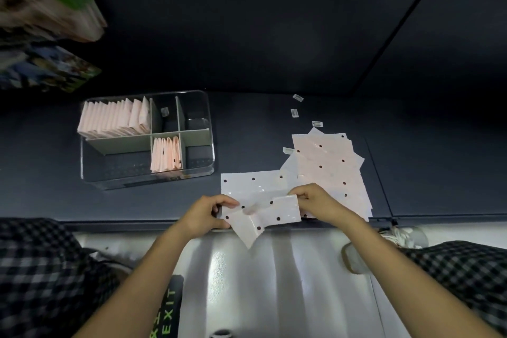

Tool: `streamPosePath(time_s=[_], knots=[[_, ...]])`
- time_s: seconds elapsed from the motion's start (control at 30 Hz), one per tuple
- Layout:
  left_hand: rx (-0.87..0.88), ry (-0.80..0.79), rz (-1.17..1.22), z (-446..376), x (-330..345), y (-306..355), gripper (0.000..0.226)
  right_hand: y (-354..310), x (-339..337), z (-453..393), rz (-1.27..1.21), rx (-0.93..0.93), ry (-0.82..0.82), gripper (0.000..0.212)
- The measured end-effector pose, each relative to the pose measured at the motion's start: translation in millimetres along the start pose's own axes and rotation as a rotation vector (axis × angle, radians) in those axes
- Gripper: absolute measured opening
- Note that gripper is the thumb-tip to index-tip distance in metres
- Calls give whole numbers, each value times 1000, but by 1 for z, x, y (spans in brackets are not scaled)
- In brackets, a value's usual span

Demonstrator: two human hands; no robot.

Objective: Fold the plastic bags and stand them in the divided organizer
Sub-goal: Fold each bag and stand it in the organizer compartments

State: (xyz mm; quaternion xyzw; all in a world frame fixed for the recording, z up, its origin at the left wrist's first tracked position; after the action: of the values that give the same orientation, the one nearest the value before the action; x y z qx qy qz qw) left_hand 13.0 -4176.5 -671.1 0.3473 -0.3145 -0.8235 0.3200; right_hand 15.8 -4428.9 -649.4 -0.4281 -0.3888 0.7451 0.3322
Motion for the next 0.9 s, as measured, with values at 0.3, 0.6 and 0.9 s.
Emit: streamPosePath(time_s=[0.3, 0.6, 0.9], knots=[[-136, 341, 109, -1, 2, -10, 20, 23, 18, -3, 122, 280, 140, 52], [392, 516, -529, 22, 44, 16, 28, 23, 25, 1, 84, 331, 271, 36], [289, 303, -982, 8, 63, -16, 68, -1, 41, 34, 853, -225, 350, 33]])
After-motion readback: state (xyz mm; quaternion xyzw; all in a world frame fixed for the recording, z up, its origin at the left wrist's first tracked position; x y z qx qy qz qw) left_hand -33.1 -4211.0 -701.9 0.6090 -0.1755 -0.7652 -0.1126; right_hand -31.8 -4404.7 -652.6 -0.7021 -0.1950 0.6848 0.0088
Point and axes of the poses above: each hand's wrist, its own z-axis away from the middle knuckle, its own x-axis out of the palm, y = z × x, the point moved 4 cm from there along -z, towards the middle knuckle, and after that the axes turned 11 degrees about -x, right-handed, at the moved point
